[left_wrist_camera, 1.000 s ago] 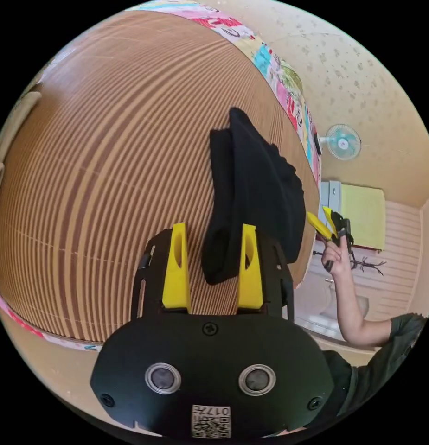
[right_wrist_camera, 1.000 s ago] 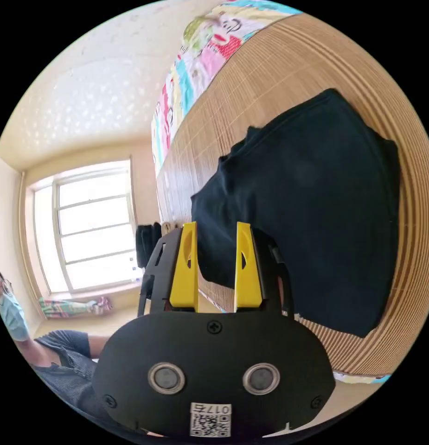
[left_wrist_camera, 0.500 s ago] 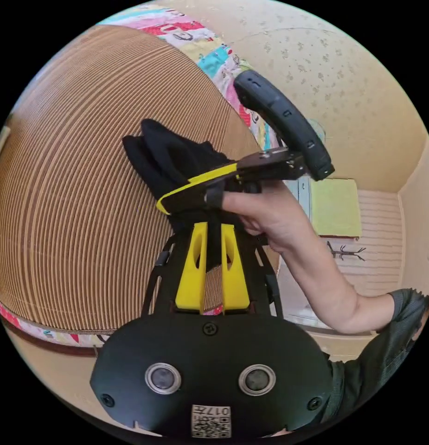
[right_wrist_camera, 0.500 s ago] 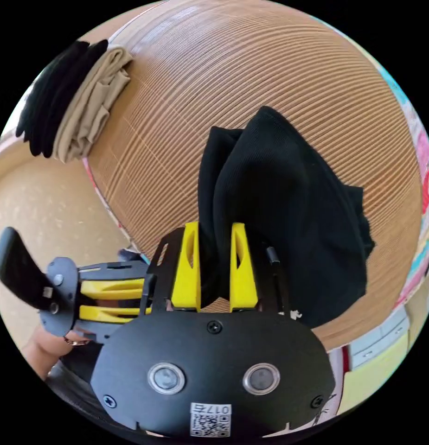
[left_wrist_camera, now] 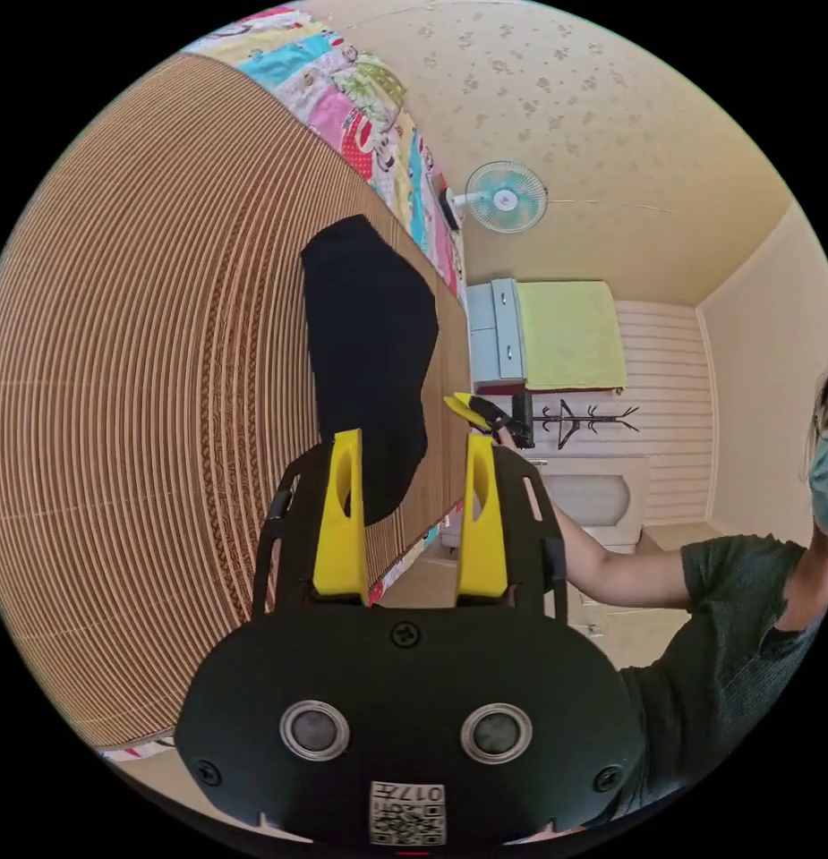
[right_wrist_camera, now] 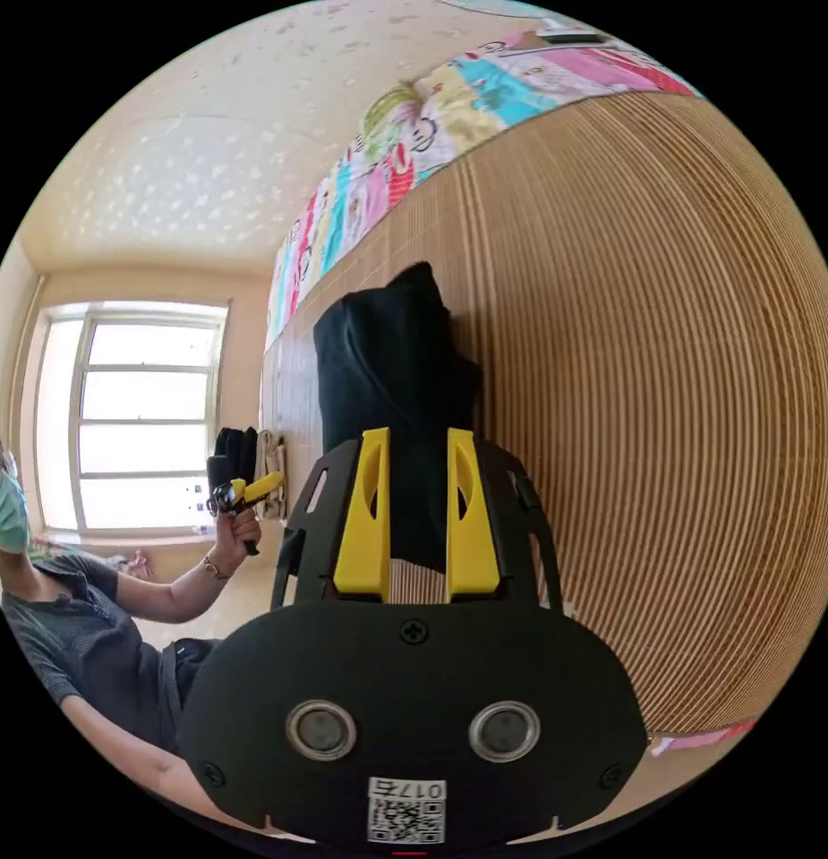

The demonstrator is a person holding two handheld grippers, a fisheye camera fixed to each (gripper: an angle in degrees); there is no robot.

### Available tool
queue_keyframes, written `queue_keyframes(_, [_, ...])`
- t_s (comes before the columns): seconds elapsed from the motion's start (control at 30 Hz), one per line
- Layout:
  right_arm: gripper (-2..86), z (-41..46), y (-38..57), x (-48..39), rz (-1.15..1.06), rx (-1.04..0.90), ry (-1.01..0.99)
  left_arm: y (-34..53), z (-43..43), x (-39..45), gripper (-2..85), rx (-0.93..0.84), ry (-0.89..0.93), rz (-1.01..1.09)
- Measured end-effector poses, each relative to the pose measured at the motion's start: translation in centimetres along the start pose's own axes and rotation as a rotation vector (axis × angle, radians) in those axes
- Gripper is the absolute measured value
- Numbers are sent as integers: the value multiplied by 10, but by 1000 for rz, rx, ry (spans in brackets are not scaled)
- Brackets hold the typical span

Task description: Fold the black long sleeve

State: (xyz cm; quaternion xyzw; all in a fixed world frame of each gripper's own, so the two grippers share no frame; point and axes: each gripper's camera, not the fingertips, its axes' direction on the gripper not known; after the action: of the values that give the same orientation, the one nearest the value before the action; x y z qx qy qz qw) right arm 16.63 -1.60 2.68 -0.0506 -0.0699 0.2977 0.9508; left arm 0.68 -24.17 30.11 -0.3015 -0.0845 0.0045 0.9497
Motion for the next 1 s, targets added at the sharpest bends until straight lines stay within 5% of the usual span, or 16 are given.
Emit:
queue_keyframes(0.17, [180, -2, 49, 64, 141, 36, -227, -27, 69, -29, 208, -81, -17, -79])
queue_keyframes(0.27, [197, 6, 99, 95, 259, 54, -355, -26, 129, -43, 202, -302, 20, -145])
queue_keyframes(0.5, [243, 26, 207, 156, 524, 32, -597, 48, 211, -4, 75, -468, 99, -101])
queue_keyframes(0.6, [236, 20, 202, 173, 460, 115, -782, 88, 236, 40, 72, -506, 60, -26])
queue_keyframes(0.77, [118, -19, 152, 157, 126, -54, -781, 133, 253, 112, 81, -370, 106, 30])
queue_keyframes(0.87, [79, -90, 141, 144, -78, -6, -711, 144, 258, 158, 130, -453, 203, 175])
queue_keyframes(1.0, [74, -203, 158, 179, -218, 138, -681, 173, 247, 195, 136, -508, -40, 245])
